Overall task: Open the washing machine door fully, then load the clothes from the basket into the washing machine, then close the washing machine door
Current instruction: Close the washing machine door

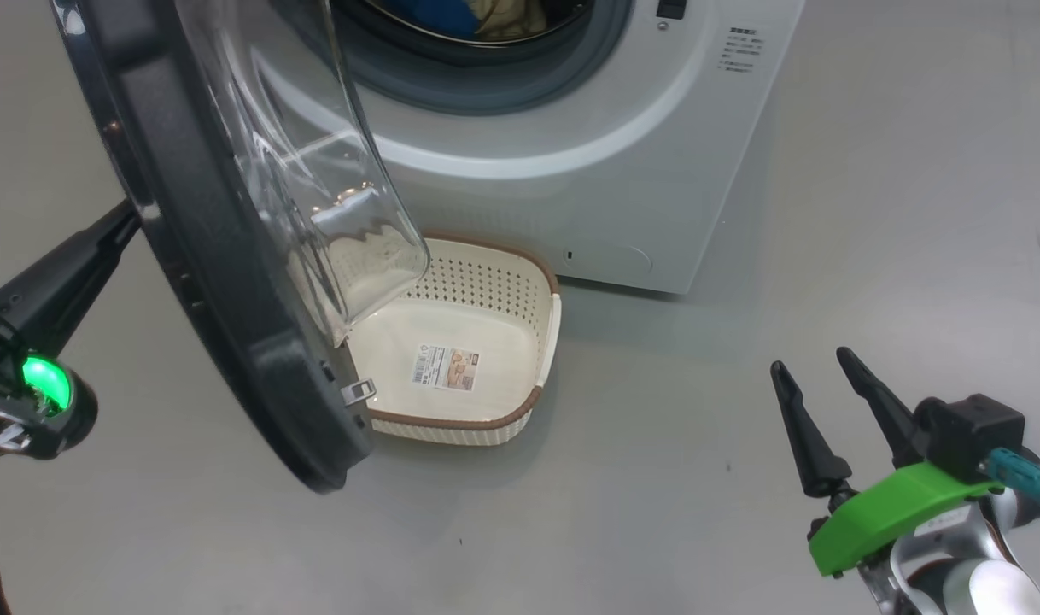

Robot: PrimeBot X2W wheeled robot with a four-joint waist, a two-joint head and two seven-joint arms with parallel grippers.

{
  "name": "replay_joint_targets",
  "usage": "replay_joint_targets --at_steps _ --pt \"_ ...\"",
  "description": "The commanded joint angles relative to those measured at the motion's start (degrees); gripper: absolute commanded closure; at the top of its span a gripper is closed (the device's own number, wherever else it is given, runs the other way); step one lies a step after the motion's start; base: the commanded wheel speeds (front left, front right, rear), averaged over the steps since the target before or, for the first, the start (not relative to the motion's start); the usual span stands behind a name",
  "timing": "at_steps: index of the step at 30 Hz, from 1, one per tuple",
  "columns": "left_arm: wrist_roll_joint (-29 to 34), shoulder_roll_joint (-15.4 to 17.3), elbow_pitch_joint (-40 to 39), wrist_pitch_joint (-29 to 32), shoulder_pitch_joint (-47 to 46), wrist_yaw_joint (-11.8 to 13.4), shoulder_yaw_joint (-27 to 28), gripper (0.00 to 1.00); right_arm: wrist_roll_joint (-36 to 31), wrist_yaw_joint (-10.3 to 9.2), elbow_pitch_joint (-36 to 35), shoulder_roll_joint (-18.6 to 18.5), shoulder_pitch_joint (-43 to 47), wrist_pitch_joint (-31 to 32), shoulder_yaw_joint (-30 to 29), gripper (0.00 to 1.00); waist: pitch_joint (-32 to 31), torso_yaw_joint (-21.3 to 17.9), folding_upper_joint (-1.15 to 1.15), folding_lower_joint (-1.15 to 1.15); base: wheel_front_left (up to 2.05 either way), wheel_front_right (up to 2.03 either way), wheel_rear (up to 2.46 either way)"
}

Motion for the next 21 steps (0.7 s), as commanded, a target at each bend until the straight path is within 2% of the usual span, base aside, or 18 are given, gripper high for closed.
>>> replay_joint_targets --at_steps 1,7,21 --pt "-0.6 1.5 -2.7 0.8 -1.6 0.2 1.1 1.0 0.3 0.01 -1.8 -0.3 -2.5 -0.6 1.1 0.0 0.1 -1.3 0.0 0.01 0.0 0.0 0.0" --pt "-0.3 0.2 -2.8 -0.2 -3.4 0.6 0.2 1.0 0.6 0.01 -1.1 0.1 -3.0 -1.3 1.6 0.0 0.6 -4.8 0.0 0.01 0.0 0.0 0.0" --pt "3.2 -0.9 1.5 -4.4 -9.3 -0.7 -1.4 1.0 1.3 0.01 0.6 1.0 -5.5 -3.7 2.1 0.0 3.8 -13.7 0.0 0.01 0.0 0.0 0.0"
